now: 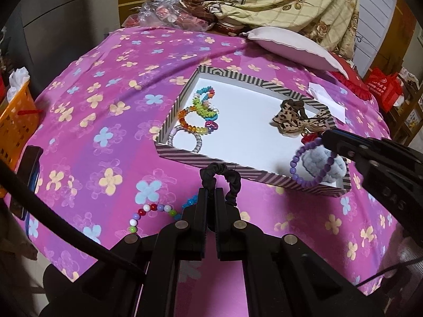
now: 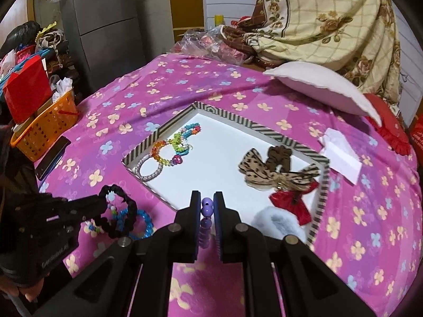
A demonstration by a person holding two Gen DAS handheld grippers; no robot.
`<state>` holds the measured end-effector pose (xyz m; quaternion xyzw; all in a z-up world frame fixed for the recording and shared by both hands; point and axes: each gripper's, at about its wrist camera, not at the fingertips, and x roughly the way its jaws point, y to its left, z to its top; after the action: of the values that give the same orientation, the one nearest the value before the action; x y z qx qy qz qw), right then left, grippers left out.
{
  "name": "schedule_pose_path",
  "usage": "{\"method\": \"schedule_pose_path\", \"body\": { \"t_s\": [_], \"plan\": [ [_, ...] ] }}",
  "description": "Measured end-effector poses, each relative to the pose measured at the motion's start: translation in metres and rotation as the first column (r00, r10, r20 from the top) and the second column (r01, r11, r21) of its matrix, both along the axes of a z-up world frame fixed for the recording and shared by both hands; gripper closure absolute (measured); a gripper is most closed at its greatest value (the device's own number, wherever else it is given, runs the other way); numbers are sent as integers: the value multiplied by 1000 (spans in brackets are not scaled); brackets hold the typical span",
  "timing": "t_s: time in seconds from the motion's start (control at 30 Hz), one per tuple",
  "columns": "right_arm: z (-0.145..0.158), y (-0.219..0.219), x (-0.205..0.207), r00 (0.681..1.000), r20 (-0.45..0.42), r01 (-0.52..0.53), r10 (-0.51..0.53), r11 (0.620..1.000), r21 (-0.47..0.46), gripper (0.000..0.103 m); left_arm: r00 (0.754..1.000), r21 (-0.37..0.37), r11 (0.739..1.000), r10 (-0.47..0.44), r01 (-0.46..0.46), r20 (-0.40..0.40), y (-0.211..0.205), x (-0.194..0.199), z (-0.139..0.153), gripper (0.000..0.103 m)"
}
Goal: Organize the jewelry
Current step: 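Lower the purple bracelet into the box and open the right tool while the left tool holds the black scrunchie, then lower the black scrunchie into the box and open the left tool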
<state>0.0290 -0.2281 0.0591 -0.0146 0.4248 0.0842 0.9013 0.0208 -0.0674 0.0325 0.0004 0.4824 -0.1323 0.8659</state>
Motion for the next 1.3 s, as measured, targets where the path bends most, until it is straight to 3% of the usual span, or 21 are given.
{"method": "schedule_pose_path", "body": {
  "t_s": [0.2, 0.5, 0.87, 1.1, 1.3],
  "plan": [
    [-22, 2, 30, 999, -50, 2, -2, 1000, 6, 93, 1000, 5, 1000, 13, -13, -4, 5, 10, -1, 80],
    [-62, -35, 64, 990, -123, 77, -75, 997, 8, 93, 1000, 2, 1000, 9, -8, -17, 3, 21, -3, 80],
    [-78, -58, 74, 986, -108, 129, -125, 991, 33, 93, 1000, 10, 1000, -22, 22, -16, -14, 30, 4, 80],
    [-62, -63, 56, 989, -76, 132, -126, 988, 81, 71, 999, -20, 999, -38, 37, -37, -30, 54, 9, 80],
    [-52, -67, 42, 991, -57, 123, -119, 988, 89, 61, 997, -31, 998, -50, 48, -61, -54, 93, 8, 80]
  ]
}}
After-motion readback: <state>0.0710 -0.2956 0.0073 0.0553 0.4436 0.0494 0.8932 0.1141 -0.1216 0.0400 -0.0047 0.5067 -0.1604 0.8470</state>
